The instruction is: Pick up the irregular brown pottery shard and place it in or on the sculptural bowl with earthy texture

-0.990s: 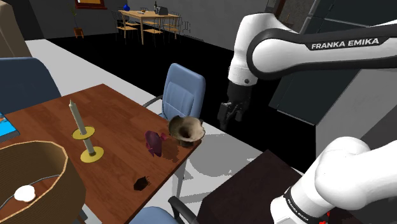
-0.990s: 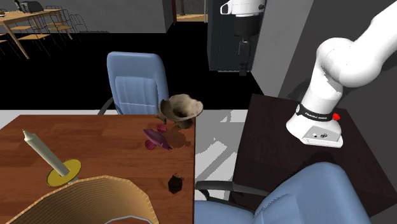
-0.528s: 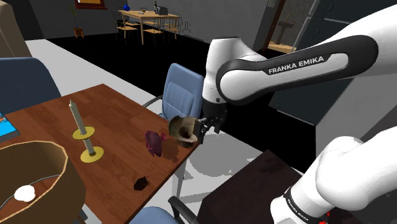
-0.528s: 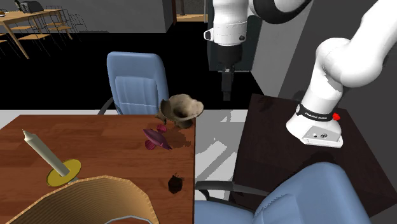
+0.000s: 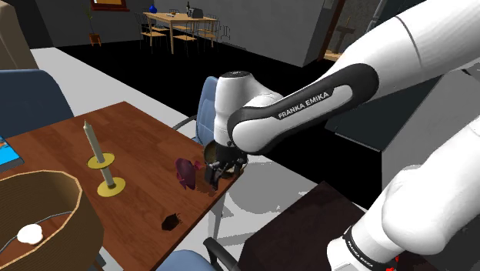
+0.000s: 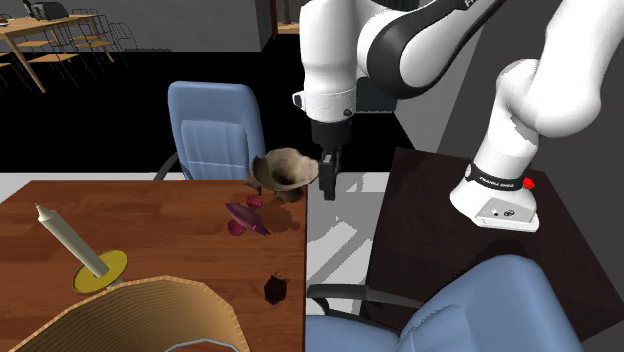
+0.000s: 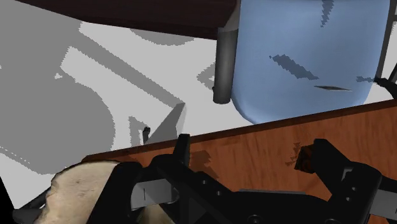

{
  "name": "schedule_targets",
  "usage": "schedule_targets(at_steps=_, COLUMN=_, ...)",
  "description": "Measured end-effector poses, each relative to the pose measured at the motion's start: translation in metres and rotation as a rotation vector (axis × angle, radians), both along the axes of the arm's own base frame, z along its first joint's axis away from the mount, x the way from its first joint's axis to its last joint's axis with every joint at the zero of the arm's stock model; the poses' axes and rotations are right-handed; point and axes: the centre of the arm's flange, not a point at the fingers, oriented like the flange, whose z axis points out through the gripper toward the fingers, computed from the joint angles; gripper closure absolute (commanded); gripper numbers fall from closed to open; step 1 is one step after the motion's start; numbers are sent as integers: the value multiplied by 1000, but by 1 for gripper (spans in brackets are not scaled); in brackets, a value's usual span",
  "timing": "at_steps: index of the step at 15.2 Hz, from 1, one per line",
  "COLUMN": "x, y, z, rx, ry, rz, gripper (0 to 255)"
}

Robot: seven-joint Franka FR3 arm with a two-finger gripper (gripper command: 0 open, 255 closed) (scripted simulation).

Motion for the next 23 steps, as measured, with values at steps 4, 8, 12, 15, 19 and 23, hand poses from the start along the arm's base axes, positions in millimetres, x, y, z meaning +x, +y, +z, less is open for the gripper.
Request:
schedule_targets(at_steps=4, x=19, y=42, z=-37, rx=-4, ry=-6, rz=6, gripper=0)
schedule_targets(at_steps=8, x=34, y=78, z=-70, rx=-9, ry=-13, rz=10, gripper=0)
schedule_targets(at_steps=12, x=48, y=112, z=-105, rx=-15, ry=-19, rz=16, gripper=0)
schedule_targets(at_steps=15, x=65, y=141, z=-130, rx=-19, ry=-24, rz=19, gripper=0)
schedule_targets(at_steps=19, x=75, y=170, z=-160, rx=-24, ry=-29, rz=23, gripper=0)
schedule_targets(at_steps=23, x=75, y=172, z=-181, rx=-25, ry=-30, rz=23, gripper=0)
